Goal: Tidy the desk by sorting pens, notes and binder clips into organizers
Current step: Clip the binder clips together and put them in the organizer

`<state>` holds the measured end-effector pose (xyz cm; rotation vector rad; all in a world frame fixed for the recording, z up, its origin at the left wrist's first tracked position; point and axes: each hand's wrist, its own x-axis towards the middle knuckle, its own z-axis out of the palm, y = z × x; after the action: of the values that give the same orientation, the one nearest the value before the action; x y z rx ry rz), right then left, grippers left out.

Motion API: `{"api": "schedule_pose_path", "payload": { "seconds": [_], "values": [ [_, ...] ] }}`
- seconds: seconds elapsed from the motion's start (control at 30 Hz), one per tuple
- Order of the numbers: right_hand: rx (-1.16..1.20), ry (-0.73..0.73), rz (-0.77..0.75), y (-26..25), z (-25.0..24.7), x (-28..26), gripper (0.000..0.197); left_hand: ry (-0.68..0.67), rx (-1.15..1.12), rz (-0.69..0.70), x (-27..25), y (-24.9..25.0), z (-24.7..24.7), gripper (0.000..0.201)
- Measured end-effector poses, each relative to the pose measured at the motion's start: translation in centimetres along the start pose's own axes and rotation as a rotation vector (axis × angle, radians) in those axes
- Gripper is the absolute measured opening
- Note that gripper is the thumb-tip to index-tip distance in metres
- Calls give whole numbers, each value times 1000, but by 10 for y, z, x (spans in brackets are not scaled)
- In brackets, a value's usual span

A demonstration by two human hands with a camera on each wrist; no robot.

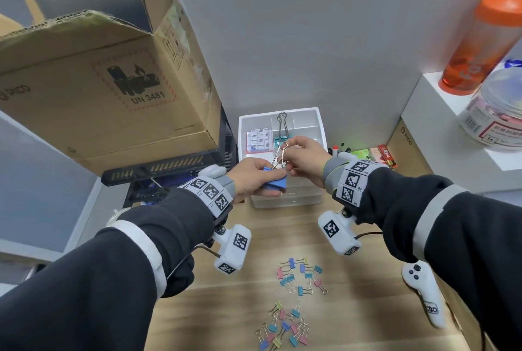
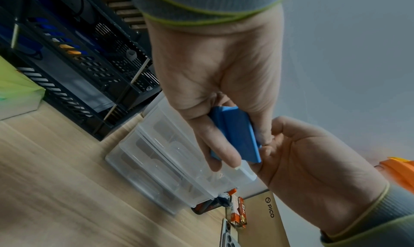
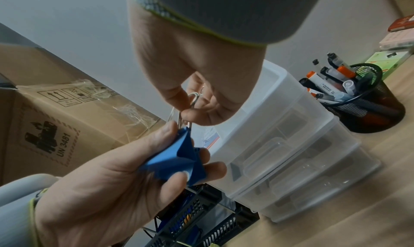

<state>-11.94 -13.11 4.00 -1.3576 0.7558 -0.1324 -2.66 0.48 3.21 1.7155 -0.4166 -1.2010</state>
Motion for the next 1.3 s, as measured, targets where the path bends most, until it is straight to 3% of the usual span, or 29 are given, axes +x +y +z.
{"api": "schedule_pose_path", "payload": {
  "seconds": [0.27,0.37,0.43,0.77,0.87,1.0,1.13,1.3],
  "values": [
    [59,-66,-14,4,-6,5,14,-8,-46,-36,8,-2,0,17],
    [164,-66,-34,7,-8,11,17,7,-114,-50,13,-1,-1,40],
    [178,-67,-49,8,-11,13,18,-4,-133,-45,14,1,-1,44],
    [13,-18,-192,15,-14,18,27,-23,-177,-18,27,4,3,39],
    [-8,-32,-131,14,-15,20,38,-41,-170,-7,30,6,5,34],
    [-113,-60,-69,5,-24,22,16,-41,-173,4,35,9,8,26],
    [-235,-85,-175,-10,-36,27,12,35,-154,45,38,19,12,44],
    [-356,103,-346,-43,-61,51,18,104,-172,66,46,41,-6,49]
  ]
}}
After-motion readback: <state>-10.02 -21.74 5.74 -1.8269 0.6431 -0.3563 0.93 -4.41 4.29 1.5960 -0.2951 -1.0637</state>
